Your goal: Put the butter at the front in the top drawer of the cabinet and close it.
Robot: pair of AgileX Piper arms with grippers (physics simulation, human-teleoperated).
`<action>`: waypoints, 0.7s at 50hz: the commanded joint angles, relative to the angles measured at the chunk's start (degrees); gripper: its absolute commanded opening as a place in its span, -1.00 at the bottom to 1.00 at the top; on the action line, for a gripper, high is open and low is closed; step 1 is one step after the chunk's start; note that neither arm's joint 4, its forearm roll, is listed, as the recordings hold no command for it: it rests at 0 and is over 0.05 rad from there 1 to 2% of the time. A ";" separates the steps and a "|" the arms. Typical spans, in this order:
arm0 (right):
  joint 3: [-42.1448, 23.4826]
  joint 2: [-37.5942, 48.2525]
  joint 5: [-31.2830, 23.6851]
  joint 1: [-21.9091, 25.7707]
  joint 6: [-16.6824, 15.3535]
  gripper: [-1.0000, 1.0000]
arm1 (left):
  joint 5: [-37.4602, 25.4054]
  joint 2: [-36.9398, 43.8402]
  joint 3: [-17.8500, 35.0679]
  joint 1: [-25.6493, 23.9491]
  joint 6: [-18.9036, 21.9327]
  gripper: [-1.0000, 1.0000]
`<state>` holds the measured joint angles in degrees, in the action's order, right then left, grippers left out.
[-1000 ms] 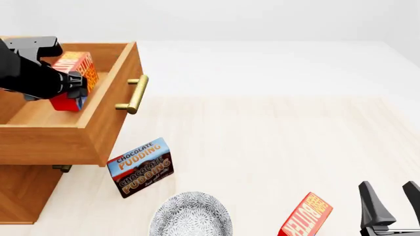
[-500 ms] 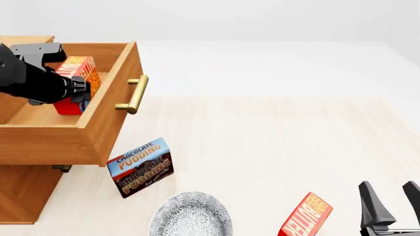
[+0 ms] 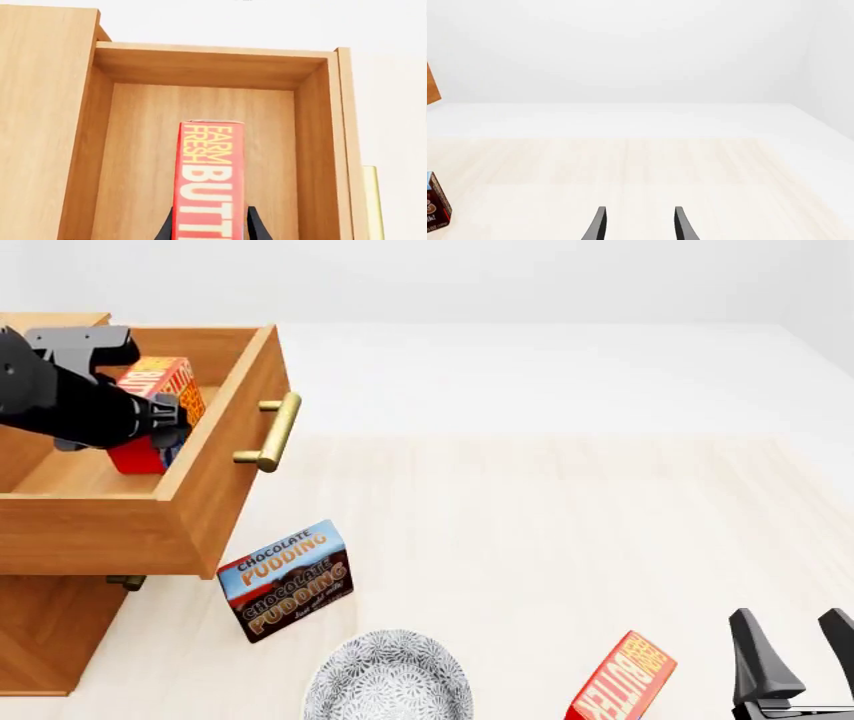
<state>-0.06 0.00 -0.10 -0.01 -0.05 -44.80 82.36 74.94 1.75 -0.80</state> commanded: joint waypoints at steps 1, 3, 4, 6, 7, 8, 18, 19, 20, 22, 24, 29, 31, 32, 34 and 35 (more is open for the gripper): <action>-0.01 0.01 0.19 -0.01 0.00 1.00 | -0.63 -0.20 0.74 -0.18 0.72 1.00; -0.01 0.01 0.18 -0.01 0.02 1.00 | -0.82 -0.36 1.07 -0.24 0.78 1.00; -0.01 0.01 0.20 0.00 0.00 1.00 | -0.98 -0.38 1.09 -0.04 0.96 1.00; -0.01 0.01 0.19 -0.01 0.01 1.00 | -1.26 -0.64 1.20 0.12 1.21 1.00; -0.01 0.01 0.21 0.00 0.01 1.00 | -1.33 -0.73 1.23 0.23 1.33 1.00; -0.01 0.01 0.21 0.00 0.01 1.00 | -1.45 -0.81 1.25 0.23 1.49 1.00; -0.01 0.01 0.19 -0.01 0.00 1.00 | -2.96 -1.54 2.18 0.54 2.65 1.00; -0.01 0.01 0.19 -0.01 0.00 1.00 | -2.96 -1.54 2.18 0.54 2.65 1.00; -0.01 0.01 0.19 -0.01 0.02 1.00 | -3.06 -1.62 2.19 0.48 2.57 1.00; -0.01 0.01 0.19 0.00 0.00 1.00 | -3.47 -2.08 2.26 0.57 2.85 1.00; -0.01 0.01 0.20 -0.01 0.01 1.00 | -3.91 -2.50 2.46 0.41 2.86 1.00; -0.01 0.01 0.19 -0.01 0.02 1.00 | -5.45 -3.81 3.54 0.35 3.56 1.00; -0.01 0.01 0.19 -0.01 0.01 1.00 | -6.05 -4.42 3.93 0.55 4.11 1.00; -0.01 0.01 0.19 -0.01 0.03 1.00 | -6.29 -4.62 4.17 0.44 4.19 1.00; -0.01 0.01 0.19 -0.01 0.00 1.00 | -6.81 -5.20 4.56 0.45 4.43 1.00; -0.01 0.01 0.19 0.00 0.01 1.00 | -7.29 -5.79 4.76 0.68 4.90 1.00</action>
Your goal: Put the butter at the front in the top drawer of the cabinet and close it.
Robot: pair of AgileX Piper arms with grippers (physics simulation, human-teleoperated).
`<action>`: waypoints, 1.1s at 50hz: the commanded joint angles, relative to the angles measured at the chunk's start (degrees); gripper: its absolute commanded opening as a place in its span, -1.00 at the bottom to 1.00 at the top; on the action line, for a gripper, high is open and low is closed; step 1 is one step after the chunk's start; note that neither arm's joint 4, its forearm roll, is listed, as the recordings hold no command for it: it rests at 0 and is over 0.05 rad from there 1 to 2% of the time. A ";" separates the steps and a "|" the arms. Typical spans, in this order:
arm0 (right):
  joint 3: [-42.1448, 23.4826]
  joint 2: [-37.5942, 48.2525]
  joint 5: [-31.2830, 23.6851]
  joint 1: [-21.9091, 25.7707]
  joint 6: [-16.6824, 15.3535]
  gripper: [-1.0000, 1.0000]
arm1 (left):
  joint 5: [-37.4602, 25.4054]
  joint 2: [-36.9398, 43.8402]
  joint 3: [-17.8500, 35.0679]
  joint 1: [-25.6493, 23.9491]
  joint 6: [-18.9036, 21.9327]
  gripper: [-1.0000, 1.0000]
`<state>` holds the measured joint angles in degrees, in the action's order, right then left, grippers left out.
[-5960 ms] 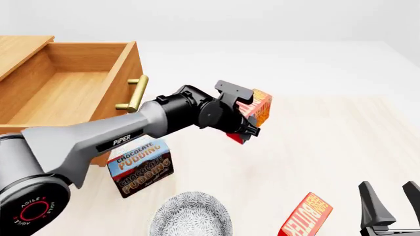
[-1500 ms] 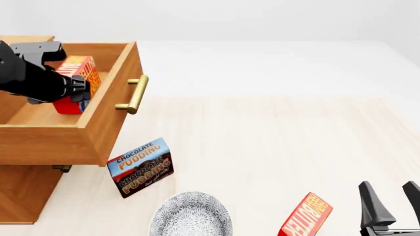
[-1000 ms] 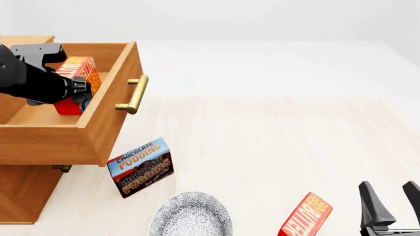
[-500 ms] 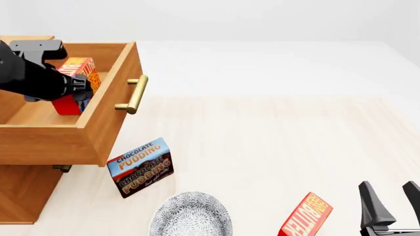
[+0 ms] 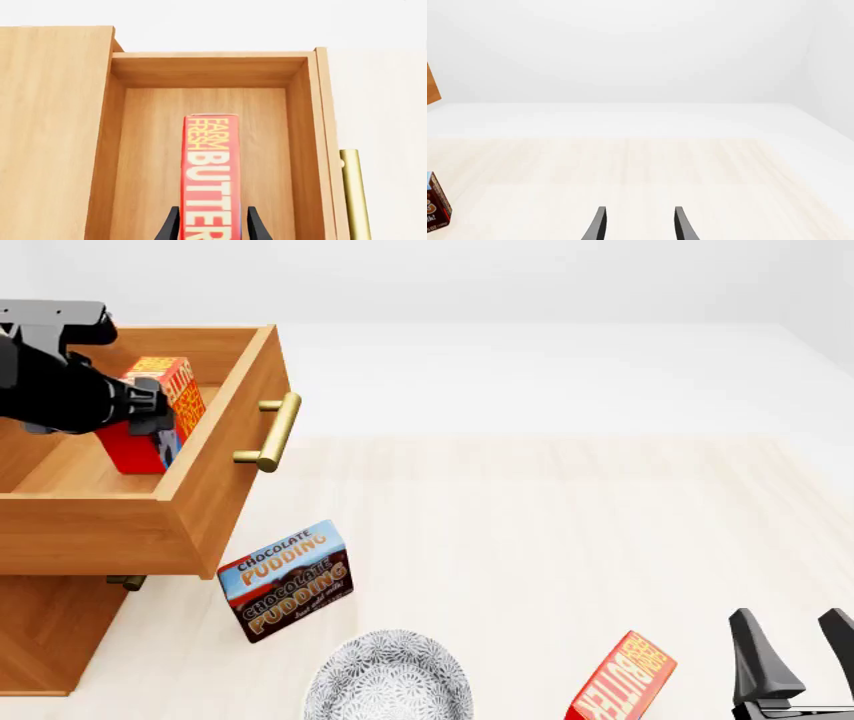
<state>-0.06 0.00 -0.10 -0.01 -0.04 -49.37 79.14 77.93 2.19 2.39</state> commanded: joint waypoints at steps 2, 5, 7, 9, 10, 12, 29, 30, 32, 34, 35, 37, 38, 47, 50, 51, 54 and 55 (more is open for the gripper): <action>-0.01 0.01 0.19 -0.01 0.02 1.00 | -3.07 -2.99 2.04 0.32 1.84 1.00; -0.01 0.01 0.20 0.01 -0.01 1.00 | -3.33 -3.19 2.19 0.27 1.92 1.00; -0.01 0.01 0.20 0.00 0.01 1.00 | -4.97 -4.81 3.10 0.31 2.90 1.00; -0.01 0.01 0.21 0.00 0.01 1.00 | -5.56 -5.46 3.20 0.84 3.68 1.00; -0.01 0.01 0.19 0.01 0.01 1.00 | -5.75 -5.67 3.42 0.82 3.64 1.00; -0.01 0.01 0.20 -0.01 0.00 1.00 | -6.32 -6.29 3.70 1.05 3.88 1.00; -0.01 0.01 0.19 0.00 0.00 1.00 | -9.13 -9.26 6.78 -0.45 6.90 1.00; -0.01 0.01 0.19 0.00 0.00 1.00 | -9.23 -9.39 6.84 -0.49 7.25 1.00; -0.01 0.01 0.19 0.00 0.01 1.00 | -9.53 -9.62 7.41 -1.10 7.45 1.00; -0.01 0.01 0.21 -0.01 0.01 1.00 | -9.99 -9.96 8.07 -1.50 7.94 1.00; -0.01 0.01 0.19 -0.01 0.01 1.00 | -10.13 -9.93 8.31 -1.90 8.04 1.00; -0.01 0.01 0.20 0.00 0.02 1.00 | -10.48 -10.12 9.16 -2.54 8.16 1.00; -0.01 0.01 0.20 0.00 0.00 1.00 | -10.60 -10.27 9.27 -2.56 8.59 1.00; -0.01 0.01 0.19 -0.01 0.00 1.00 | -10.63 -8.64 12.24 -7.58 8.20 1.00; -0.01 0.01 0.19 0.00 0.01 1.00 | -10.55 -7.63 13.60 -8.47 7.91 1.00; -0.01 0.01 0.19 -0.01 0.02 1.00 | -10.40 -6.86 14.47 -9.72 7.20 1.00; -0.01 0.01 0.20 0.00 0.00 1.00 | -9.80 -5.81 14.85 -10.87 7.35 1.00; -0.01 0.01 0.19 0.01 0.02 1.00 | -9.61 -5.43 14.97 -11.31 7.02 1.00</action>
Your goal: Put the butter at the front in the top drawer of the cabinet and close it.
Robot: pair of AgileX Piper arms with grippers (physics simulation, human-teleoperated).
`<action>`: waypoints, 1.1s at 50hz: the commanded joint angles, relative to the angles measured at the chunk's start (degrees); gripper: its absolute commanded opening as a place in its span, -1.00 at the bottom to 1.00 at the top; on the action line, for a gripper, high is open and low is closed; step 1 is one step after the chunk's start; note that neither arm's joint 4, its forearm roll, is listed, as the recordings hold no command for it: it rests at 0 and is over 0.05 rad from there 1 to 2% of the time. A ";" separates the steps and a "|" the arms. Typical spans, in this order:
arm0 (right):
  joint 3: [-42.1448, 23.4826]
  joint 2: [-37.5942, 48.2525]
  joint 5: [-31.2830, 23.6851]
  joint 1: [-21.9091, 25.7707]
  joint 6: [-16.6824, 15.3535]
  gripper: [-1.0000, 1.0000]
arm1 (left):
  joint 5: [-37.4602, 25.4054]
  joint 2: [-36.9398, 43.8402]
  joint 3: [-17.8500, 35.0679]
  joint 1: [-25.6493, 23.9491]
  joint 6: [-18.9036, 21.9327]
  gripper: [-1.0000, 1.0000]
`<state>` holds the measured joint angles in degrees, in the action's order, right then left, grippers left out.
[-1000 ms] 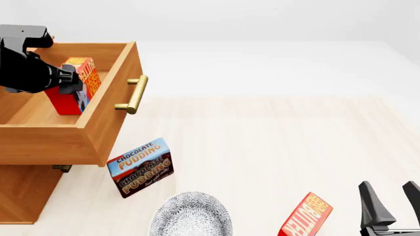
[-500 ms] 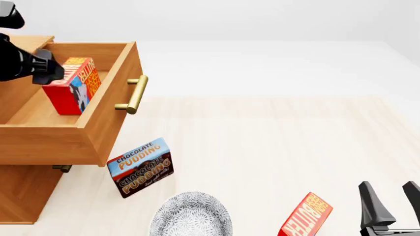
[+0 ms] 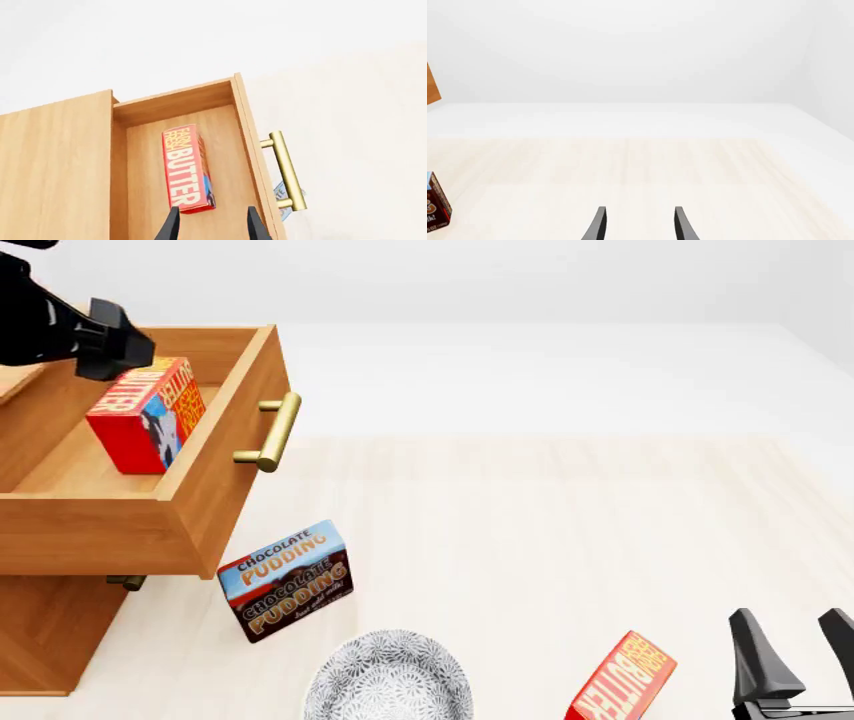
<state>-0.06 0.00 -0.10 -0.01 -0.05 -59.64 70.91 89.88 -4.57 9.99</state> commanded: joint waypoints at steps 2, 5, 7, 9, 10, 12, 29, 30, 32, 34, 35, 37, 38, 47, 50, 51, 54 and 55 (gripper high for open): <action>-0.01 0.01 0.20 0.00 0.01 1.00 | 1.17 3.90 3.92 -6.06 -1.13 1.00; -0.01 0.01 0.19 -0.01 0.01 1.00 | 1.43 4.85 5.10 -7.24 -1.47 1.00; -0.01 0.01 0.19 0.00 0.00 1.00 | 1.63 5.51 5.59 -7.95 -1.34 1.00; -0.01 0.01 0.20 0.00 0.01 1.00 | 1.77 6.17 6.41 -8.86 -1.44 1.00; -0.01 0.01 0.19 0.00 0.01 1.00 | 1.78 6.44 6.94 -9.33 -1.70 1.00; -0.01 0.01 0.19 -0.01 0.00 1.00 | 1.90 7.13 7.70 -10.36 -1.59 1.00; -0.01 0.01 0.19 0.00 0.02 1.00 | 4.84 16.27 12.57 -19.96 -3.11 1.00; -0.01 0.01 0.19 -0.01 0.01 1.00 | 4.93 16.61 12.74 -20.32 -3.18 1.00; -0.01 0.01 0.19 0.00 0.01 1.00 | 5.36 17.46 12.79 -21.16 -3.41 1.00; -0.01 0.01 0.20 0.00 0.01 1.00 | 6.09 18.35 12.59 -22.01 -3.79 1.00; -0.01 0.01 0.21 0.00 0.01 1.00 | 6.67 18.95 12.62 -22.69 -4.36 1.00; -0.01 0.01 0.19 -0.01 0.01 1.00 | 7.32 19.75 12.63 -23.46 -5.00 1.00; -0.01 0.01 0.19 0.00 0.01 1.00 | 7.66 20.25 12.48 -23.84 -5.20 1.00; -0.01 0.01 0.18 -0.01 0.01 1.00 | 8.40 23.50 14.11 -26.29 -6.01 1.00; -0.01 0.01 0.18 0.00 0.02 1.00 | 8.43 24.90 15.23 -27.12 -6.44 1.00; -0.01 0.01 0.19 0.00 0.03 1.00 | 8.50 25.48 15.56 -27.44 -6.66 1.00; -0.01 0.01 0.19 0.00 0.01 1.00 | 8.65 26.90 16.54 -28.42 -7.27 1.00; -0.01 0.01 0.19 -0.01 0.01 1.00 | 8.72 27.18 16.74 -28.59 -7.39 1.00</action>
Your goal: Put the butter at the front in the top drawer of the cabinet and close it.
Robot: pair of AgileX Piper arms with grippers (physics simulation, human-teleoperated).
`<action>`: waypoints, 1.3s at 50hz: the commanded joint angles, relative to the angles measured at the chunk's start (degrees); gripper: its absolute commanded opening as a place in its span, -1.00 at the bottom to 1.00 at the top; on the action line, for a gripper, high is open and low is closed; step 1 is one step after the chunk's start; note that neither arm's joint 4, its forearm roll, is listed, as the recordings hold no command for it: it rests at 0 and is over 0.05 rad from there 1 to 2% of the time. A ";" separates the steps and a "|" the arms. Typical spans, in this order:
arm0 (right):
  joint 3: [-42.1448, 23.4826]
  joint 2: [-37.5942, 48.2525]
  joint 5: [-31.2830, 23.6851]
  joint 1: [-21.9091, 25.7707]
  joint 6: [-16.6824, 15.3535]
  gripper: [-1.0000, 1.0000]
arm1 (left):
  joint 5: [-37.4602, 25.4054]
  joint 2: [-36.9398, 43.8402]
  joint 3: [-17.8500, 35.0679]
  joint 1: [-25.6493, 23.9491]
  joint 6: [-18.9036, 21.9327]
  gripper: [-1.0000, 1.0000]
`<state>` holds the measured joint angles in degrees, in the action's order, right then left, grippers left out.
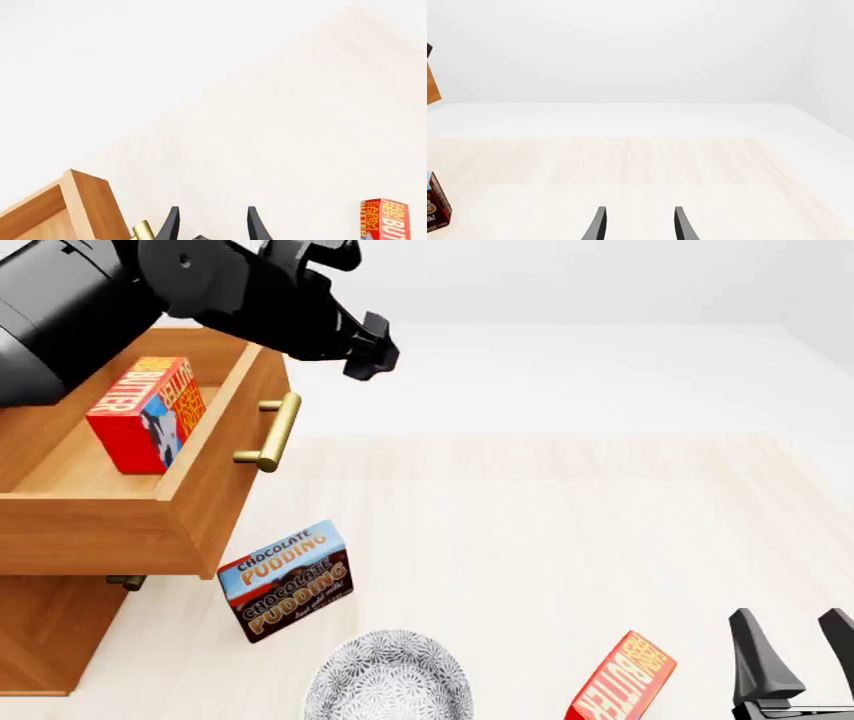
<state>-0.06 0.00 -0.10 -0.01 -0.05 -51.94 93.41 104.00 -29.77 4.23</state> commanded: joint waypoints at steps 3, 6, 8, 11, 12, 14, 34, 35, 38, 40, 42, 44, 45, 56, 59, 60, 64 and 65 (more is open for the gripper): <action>-0.01 0.01 0.20 -0.01 0.01 1.00 | 1.66 6.06 3.13 -4.33 -2.93 1.00; -0.01 0.01 0.20 0.00 0.02 1.00 | 2.76 6.96 2.85 -4.77 -4.13 1.00; -0.01 0.01 0.21 0.00 0.01 1.00 | 3.73 7.88 2.56 -5.50 -5.67 1.00; -0.01 0.01 0.20 0.00 0.01 1.00 | 5.33 8.77 1.79 -5.90 -7.28 1.00; -0.01 0.01 0.20 0.00 -0.01 1.00 | 5.82 8.89 1.39 -5.64 -7.46 1.00; -0.01 0.01 0.20 0.00 0.00 1.00 | 7.21 8.96 0.69 -5.56 -8.53 1.00; -0.01 0.01 0.20 0.00 0.00 1.00 | 15.13 10.60 -6.13 -3.02 -13.36 1.00; -0.01 0.01 0.20 -0.01 0.00 1.00 | 15.19 10.79 -6.27 -2.99 -13.45 1.00; -0.01 0.01 0.20 -0.01 0.00 1.00 | 16.32 10.91 -7.68 -2.50 -14.28 1.00; -0.01 0.01 0.20 0.00 0.00 1.00 | 16.65 11.06 -8.18 -2.40 -14.29 1.00; -0.01 0.01 0.20 0.01 -0.01 1.00 | 17.10 11.14 -8.77 -2.35 -14.61 1.00; -0.01 0.01 0.20 0.00 0.01 1.00 | 17.08 11.32 -9.04 -2.19 -14.54 1.00; -0.01 0.01 0.20 0.00 0.01 1.00 | 17.54 11.07 -9.72 -1.98 -14.74 1.00; -0.01 0.01 0.20 0.00 0.01 1.00 | 19.27 11.34 -12.80 -1.23 -16.03 1.00; -0.01 0.01 0.21 -0.01 0.00 1.00 | 19.48 11.25 -13.40 -0.85 -16.08 1.00; -0.01 0.01 0.20 0.00 0.01 1.00 | 19.50 11.26 -13.56 -0.81 -16.10 1.00; -0.01 0.01 0.20 -0.01 0.02 1.00 | 19.87 11.20 -14.45 -0.11 -16.21 1.00; -0.01 0.01 0.19 -0.01 0.01 1.00 | 20.20 11.12 -15.03 0.18 -16.42 1.00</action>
<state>-0.06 0.00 -0.10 -0.01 -0.05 -33.16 104.36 91.46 -30.71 -11.38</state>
